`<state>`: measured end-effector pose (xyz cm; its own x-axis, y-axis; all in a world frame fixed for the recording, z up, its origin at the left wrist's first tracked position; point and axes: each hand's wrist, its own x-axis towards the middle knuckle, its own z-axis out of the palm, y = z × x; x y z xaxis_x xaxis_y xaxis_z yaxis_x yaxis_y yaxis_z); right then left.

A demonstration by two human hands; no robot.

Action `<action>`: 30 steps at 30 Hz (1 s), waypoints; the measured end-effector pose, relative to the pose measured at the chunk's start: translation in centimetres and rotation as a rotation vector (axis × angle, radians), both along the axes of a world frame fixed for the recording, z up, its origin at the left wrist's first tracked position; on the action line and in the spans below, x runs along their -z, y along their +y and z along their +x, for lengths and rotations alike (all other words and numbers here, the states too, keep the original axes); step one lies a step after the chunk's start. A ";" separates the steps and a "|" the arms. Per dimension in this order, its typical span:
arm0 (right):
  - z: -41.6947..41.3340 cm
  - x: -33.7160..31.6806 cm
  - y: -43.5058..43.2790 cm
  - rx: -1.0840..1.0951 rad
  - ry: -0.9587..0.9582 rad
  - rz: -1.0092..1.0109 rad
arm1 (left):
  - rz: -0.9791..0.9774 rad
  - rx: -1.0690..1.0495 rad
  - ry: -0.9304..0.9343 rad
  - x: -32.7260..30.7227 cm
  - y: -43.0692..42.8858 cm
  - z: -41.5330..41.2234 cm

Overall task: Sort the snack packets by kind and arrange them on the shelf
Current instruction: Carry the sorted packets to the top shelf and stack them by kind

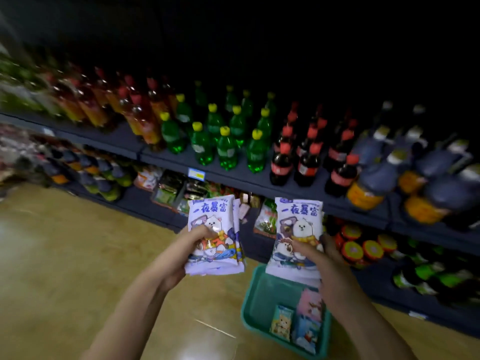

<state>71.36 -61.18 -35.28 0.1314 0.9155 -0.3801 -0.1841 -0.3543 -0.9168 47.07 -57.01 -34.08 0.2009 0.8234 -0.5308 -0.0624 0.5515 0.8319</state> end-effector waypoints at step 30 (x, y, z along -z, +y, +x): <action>-28.5 -33.5 26.8 -0.009 0.109 0.355 | 0.442 -0.024 -0.029 -34.8 24.8 -28.5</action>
<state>42.86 -34.34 -1.74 0.0989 0.9938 -0.0503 -0.2859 -0.0201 -0.9580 18.60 -32.20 0.67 0.1889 0.9745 -0.1209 -0.0980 0.1412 0.9851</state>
